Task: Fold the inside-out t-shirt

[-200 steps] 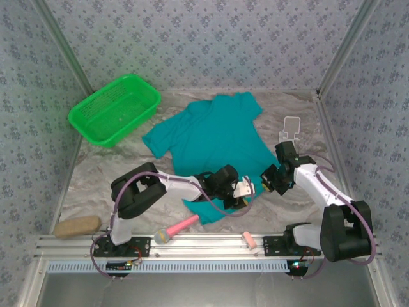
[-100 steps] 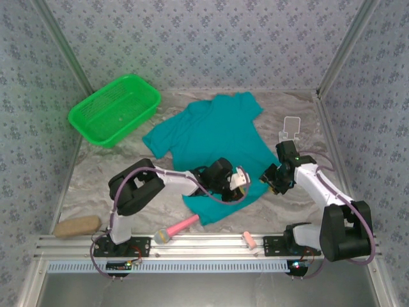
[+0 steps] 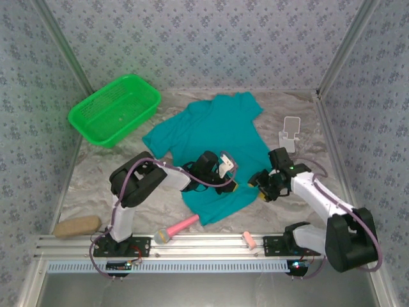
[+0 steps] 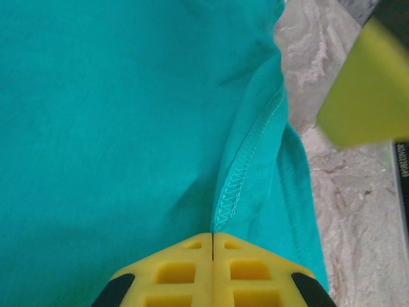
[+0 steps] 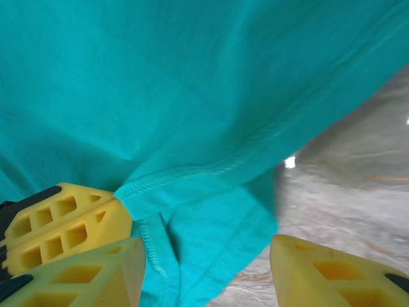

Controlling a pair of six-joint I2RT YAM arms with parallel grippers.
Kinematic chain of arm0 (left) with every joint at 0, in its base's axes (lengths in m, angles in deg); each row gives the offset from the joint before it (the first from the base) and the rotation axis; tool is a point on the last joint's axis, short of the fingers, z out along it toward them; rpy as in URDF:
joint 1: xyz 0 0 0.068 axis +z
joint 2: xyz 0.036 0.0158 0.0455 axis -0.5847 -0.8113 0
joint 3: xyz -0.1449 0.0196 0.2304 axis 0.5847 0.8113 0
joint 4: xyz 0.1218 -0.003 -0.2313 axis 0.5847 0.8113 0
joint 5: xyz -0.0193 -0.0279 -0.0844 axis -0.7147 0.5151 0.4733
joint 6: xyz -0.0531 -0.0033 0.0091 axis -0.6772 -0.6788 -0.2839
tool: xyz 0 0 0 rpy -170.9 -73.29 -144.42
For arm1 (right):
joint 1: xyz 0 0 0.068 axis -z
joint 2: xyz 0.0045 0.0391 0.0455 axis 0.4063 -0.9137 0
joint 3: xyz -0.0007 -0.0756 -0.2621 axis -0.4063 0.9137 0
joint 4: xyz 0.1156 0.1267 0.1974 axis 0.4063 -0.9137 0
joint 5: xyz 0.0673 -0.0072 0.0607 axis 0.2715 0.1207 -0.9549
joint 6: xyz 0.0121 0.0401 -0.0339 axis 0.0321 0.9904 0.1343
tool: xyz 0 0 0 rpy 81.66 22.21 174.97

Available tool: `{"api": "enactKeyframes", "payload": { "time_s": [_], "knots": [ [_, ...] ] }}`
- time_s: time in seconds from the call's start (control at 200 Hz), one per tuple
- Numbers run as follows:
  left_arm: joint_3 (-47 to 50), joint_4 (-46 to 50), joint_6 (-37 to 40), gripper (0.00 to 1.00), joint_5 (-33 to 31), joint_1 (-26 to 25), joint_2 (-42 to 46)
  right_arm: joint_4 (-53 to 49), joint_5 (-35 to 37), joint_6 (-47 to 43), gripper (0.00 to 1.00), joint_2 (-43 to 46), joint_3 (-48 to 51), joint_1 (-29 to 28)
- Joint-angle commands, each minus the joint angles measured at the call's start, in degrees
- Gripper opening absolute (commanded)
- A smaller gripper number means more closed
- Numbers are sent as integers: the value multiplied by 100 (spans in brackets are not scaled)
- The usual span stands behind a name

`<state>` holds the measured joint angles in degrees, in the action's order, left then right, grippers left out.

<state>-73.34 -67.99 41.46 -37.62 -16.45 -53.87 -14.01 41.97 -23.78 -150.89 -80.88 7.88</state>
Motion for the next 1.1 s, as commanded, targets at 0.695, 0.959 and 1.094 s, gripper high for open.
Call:
{"api": "enactKeyframes", "payload": {
  "time_s": [0.695,0.959,1.094],
  "knots": [
    [-21,-323,312,60,-229,-140,230,816,320,2167,0,-612,-589,-350],
    [-254,-118,352,7,-904,-217,130,667,415,1950,4,-392,-678,-339],
    [-164,-77,-22,0,-906,71,737,565,694,378,42,-89,-481,-409]
  ]
}}
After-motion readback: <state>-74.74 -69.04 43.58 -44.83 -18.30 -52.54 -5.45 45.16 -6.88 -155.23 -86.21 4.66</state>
